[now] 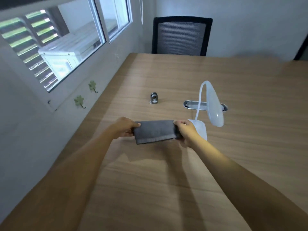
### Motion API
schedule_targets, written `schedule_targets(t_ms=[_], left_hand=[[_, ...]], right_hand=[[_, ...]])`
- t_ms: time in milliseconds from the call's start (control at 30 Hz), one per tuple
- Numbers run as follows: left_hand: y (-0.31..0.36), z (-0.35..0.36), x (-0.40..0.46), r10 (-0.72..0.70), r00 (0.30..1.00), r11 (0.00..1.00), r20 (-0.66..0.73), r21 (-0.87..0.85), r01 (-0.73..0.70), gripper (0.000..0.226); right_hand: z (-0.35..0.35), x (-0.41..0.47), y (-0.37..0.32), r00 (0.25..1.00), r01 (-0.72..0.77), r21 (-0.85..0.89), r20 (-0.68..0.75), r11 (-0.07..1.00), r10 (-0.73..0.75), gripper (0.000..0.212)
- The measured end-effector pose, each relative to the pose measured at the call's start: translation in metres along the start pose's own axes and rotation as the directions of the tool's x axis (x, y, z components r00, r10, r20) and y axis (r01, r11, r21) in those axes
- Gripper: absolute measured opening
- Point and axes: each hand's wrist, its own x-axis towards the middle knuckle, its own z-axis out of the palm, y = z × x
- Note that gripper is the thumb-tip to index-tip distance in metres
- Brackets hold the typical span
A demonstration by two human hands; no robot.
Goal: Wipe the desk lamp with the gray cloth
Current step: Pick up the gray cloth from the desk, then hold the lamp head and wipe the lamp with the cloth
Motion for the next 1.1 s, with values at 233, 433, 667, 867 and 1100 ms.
schedule_targets(t_ms=[233,433,667,867,1100], left_hand=[[0.019,0.057,-0.011,-0.032,0.986,0.997,0.166,-0.058,0.042,0.032],[0.028,0.093,-0.023,-0.059,0.949,0.998,0.309,0.002,0.061,0.026],[0.024,0.109,-0.029,-0.12,0.863,0.99,0.49,0.129,0.064,0.021],[0.014,0.122,-0.028,-0.154,0.838,0.983,0.524,0.164,0.078,0.018],[0.023,0.124,-0.022,-0.176,0.853,0.963,0.491,0.265,0.047,0.038]], right_hand=[[-0.056,-0.023,-0.005,0.979,-0.203,0.538,0.133,0.818,0.155,0.019],[-0.079,-0.035,0.0,0.976,-0.214,0.713,0.177,0.667,0.125,0.012],[-0.098,-0.038,0.006,0.991,-0.121,0.708,0.048,0.695,0.124,0.041],[-0.096,-0.052,0.015,0.968,-0.22,0.485,0.217,0.847,0.127,0.044],[-0.105,-0.04,0.018,0.999,-0.031,0.32,-0.029,0.947,0.043,0.057]])
